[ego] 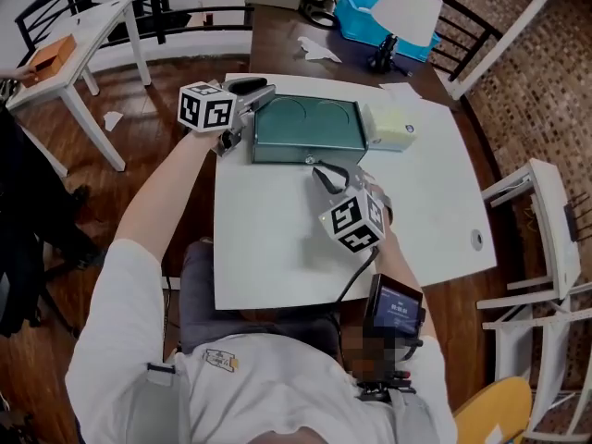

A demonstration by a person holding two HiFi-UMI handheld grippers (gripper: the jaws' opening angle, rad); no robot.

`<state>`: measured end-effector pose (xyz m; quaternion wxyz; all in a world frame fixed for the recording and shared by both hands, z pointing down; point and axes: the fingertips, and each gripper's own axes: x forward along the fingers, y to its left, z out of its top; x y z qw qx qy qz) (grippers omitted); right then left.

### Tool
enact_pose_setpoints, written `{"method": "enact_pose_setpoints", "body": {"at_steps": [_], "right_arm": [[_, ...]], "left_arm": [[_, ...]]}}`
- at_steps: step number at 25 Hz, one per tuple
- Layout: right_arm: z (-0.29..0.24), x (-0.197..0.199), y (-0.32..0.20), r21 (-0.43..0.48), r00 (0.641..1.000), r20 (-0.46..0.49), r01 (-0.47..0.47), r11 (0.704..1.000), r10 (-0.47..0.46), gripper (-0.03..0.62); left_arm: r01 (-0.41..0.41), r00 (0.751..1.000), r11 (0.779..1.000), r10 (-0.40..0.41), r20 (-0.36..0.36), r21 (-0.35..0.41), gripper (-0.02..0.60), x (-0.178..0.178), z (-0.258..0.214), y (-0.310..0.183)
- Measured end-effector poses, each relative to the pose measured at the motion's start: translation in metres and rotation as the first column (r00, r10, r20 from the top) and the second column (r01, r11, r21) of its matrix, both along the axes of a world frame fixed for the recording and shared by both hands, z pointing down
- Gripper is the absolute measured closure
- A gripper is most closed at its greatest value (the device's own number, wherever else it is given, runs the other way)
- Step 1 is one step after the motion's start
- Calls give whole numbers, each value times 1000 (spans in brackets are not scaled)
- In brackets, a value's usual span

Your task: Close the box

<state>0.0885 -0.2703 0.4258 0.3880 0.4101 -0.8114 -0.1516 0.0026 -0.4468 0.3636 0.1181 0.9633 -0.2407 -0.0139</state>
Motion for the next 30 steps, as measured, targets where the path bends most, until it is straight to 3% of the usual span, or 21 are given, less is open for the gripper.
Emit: {"method": "enact_pose_setpoints", "body": {"at_steps": [3, 5, 7, 9, 11, 12, 15, 17, 30], "right_arm": [[-1, 30, 36, -67, 981, 184, -43, 997, 55, 561], [-4, 52, 64, -110, 939, 337, -38, 993, 73, 581], [-20, 65, 88, -122, 862, 505, 13, 992, 51, 586], [-34, 70, 108, -121, 768, 640, 71, 990, 23, 586], [-41, 71, 121, -123, 697, 717, 114, 986, 9, 592], [-42, 69, 125, -126, 682, 731, 136, 983, -1, 592], [-40, 62, 133, -132, 686, 726, 200, 971, -43, 593], [-38, 59, 135, -137, 692, 720, 219, 966, -54, 594], [-39, 64, 129, -134, 695, 717, 200, 971, -44, 594]], "left_arm": [[26, 996, 998, -21, -87, 58, 477, -23, -20, 42], [-31, 989, 994, 46, -137, 107, 508, -25, -35, 101], [-134, 976, 981, 155, -151, 140, 575, -9, -48, 172], [-241, 956, 963, 256, -143, 118, 575, 11, -44, 238], [-319, 939, 943, 328, -103, 93, 575, 29, -28, 289], [-340, 936, 936, 346, -66, 96, 575, 36, -20, 307], [-348, 936, 932, 339, 96, 103, 575, 50, 7, 329], [-340, 931, 937, 325, 165, 78, 575, 55, 22, 331], [-326, 936, 942, 310, 167, 82, 575, 58, 21, 324]]}}
